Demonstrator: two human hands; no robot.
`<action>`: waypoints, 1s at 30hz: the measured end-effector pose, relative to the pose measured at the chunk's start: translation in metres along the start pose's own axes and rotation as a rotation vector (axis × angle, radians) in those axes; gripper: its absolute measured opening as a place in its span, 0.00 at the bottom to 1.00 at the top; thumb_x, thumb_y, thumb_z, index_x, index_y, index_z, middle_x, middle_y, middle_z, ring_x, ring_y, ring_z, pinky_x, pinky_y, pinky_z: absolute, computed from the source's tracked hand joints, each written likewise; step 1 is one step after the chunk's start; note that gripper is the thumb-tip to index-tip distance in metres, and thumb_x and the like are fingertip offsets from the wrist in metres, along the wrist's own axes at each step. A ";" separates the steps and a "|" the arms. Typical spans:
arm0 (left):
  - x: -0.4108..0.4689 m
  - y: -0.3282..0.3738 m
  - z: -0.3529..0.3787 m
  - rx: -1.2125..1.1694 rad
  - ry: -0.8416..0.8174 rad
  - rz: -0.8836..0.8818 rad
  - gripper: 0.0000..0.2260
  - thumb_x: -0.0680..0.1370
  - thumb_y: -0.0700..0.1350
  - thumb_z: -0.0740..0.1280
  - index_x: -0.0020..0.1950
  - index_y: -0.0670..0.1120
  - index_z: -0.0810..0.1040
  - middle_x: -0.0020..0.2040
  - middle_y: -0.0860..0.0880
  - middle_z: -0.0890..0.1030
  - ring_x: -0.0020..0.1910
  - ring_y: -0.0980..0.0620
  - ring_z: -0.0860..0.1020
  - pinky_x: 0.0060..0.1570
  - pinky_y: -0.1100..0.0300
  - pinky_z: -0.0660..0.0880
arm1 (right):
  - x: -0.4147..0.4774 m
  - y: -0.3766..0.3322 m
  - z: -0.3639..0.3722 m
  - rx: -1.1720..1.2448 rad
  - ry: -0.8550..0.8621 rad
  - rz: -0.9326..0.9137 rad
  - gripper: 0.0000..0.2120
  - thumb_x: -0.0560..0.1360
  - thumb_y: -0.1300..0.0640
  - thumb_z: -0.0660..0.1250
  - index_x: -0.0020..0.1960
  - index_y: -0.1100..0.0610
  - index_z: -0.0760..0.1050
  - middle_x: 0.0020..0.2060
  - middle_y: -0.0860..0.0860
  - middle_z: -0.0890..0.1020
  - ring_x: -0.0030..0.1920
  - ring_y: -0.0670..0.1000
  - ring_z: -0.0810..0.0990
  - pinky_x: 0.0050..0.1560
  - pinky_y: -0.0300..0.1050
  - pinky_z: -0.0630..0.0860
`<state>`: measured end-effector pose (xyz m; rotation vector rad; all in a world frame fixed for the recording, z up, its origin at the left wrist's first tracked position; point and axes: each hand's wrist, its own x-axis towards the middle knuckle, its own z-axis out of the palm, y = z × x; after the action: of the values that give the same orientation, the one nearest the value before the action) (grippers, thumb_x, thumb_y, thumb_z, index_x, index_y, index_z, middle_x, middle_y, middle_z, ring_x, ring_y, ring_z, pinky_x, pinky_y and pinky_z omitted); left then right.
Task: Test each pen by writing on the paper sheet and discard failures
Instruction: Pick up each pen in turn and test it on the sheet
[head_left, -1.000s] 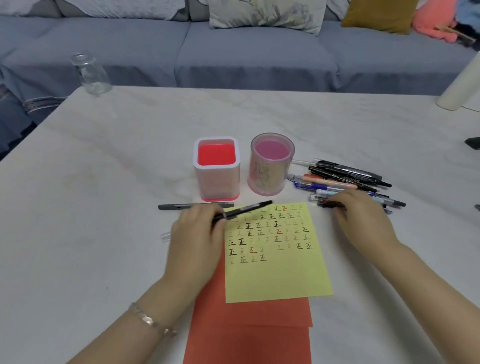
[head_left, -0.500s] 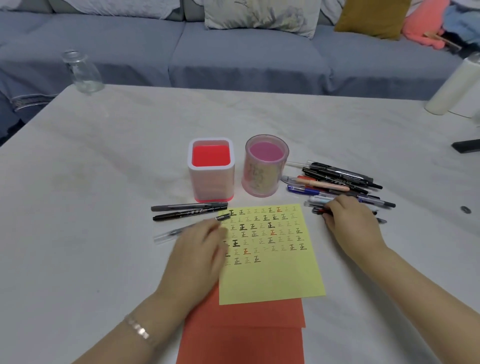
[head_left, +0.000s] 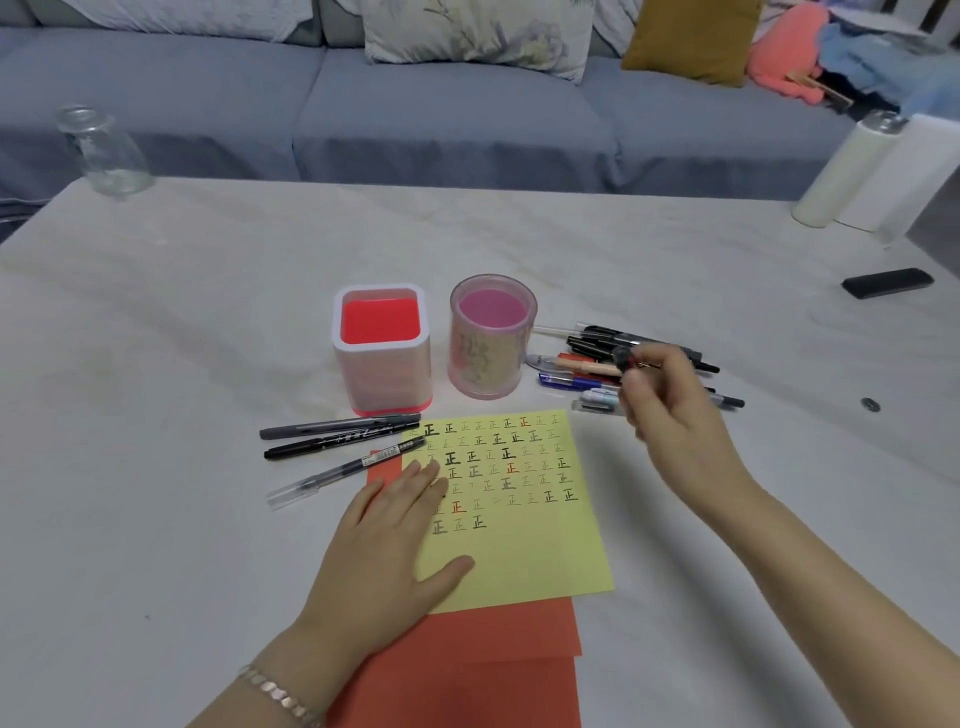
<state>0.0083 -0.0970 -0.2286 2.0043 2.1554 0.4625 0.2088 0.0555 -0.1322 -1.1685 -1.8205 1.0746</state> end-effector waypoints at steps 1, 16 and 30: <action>0.000 0.000 0.000 -0.010 0.006 -0.004 0.31 0.71 0.65 0.57 0.66 0.47 0.73 0.68 0.51 0.73 0.68 0.56 0.63 0.69 0.60 0.49 | -0.004 -0.014 0.001 0.255 -0.003 0.095 0.09 0.80 0.56 0.56 0.43 0.49 0.71 0.25 0.44 0.68 0.24 0.43 0.64 0.26 0.35 0.61; 0.001 0.000 0.002 -0.050 0.027 -0.007 0.30 0.71 0.65 0.58 0.65 0.48 0.73 0.68 0.52 0.72 0.68 0.57 0.63 0.69 0.61 0.49 | -0.033 -0.055 0.026 0.978 -0.239 0.472 0.15 0.69 0.48 0.59 0.45 0.58 0.76 0.20 0.43 0.61 0.18 0.38 0.57 0.16 0.29 0.51; 0.001 0.001 0.003 -0.064 0.042 -0.010 0.30 0.71 0.65 0.58 0.66 0.48 0.73 0.69 0.52 0.71 0.69 0.57 0.62 0.69 0.60 0.48 | -0.027 -0.037 0.021 0.816 -0.008 0.533 0.26 0.78 0.52 0.59 0.22 0.58 0.67 0.28 0.54 0.78 0.28 0.48 0.75 0.25 0.35 0.72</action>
<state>0.0096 -0.0958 -0.2309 1.9659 2.1454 0.5690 0.1865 0.0159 -0.1107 -1.1206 -0.8803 1.8790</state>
